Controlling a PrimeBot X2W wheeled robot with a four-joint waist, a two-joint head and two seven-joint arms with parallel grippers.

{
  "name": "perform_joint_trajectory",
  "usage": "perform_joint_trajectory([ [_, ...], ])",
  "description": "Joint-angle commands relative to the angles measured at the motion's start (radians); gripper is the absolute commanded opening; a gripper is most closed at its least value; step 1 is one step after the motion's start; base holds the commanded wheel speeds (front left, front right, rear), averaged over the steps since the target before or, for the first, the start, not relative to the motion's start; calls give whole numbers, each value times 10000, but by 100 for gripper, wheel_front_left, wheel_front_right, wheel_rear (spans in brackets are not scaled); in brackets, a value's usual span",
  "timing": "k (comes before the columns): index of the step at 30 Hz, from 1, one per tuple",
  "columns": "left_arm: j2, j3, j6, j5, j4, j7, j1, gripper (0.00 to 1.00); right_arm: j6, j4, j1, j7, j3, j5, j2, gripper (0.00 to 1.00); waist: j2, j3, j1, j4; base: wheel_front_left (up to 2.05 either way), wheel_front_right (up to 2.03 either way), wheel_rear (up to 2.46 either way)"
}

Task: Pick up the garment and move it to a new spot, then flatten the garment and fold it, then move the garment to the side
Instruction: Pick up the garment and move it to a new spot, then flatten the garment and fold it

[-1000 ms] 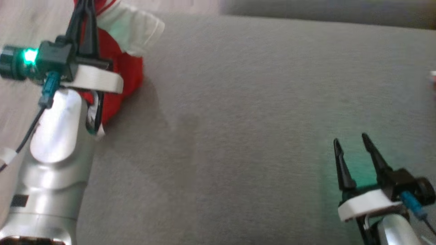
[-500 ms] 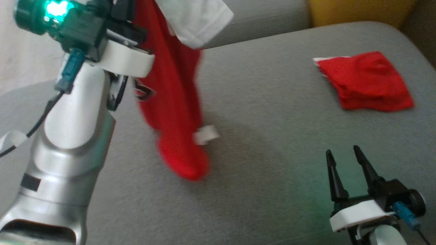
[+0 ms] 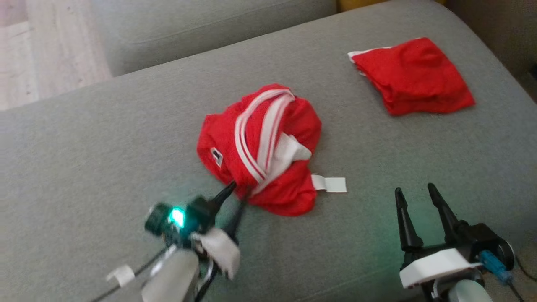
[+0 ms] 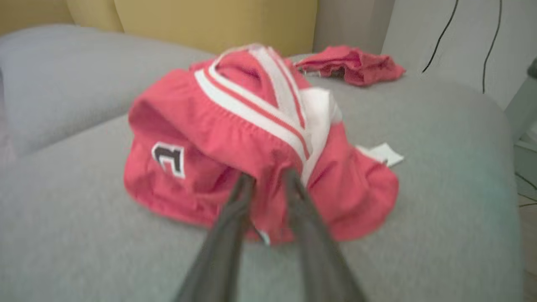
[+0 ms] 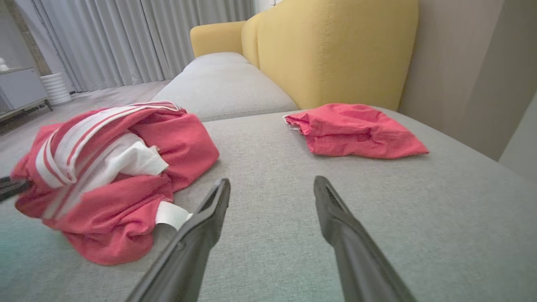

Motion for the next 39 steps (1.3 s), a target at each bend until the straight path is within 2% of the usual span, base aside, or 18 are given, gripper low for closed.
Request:
perform_joint_trajectory([
  [1, 80, 163, -31, -133, -107, -213, -309, 100, -7, -210, -208, -38, 256, 90, -29, 100, 0, -77, -2, 205, 0, 0, 0],
  [3, 22, 131, 39, -262, 65, -310, 21, 100, -7, -163, -109, -38, 229, 107, -28, 100, 0, -230, -2, 506, 0, 0, 0],
  [5, -18, 276, 327, -391, -164, -354, 386, 100, -7, -115, 34, -38, 157, 92, -28, 100, 0, -418, -2, 838, 0, 0, 0],
  [11, -50, 1544, 1532, -298, -2876, -366, 2296, 100, -7, -306, 418, -38, -184, 233, -27, 100, 0, -886, -2, 1808, 0, 0, 0],
  [19, -68, 3291, 2378, 529, -6221, -368, 4986, 100, -7, -920, 1044, -38, -360, -29, -27, 100, 0, -1516, -2, 2751, 0, 0, 0],
  [24, -78, 3932, 2398, 845, -7241, -368, 6224, 100, -7, -1440, 1362, -38, -239, -130, -26, 100, 0, -1747, -2, 3036, 0, 0, 0],
  [39, -86, 4375, 2245, 991, -7278, -369, 6676, 100, -7, -1523, 1769, -38, 269, -162, -26, 100, 0, -1994, -2, 3269, 0, 0, 0],
])
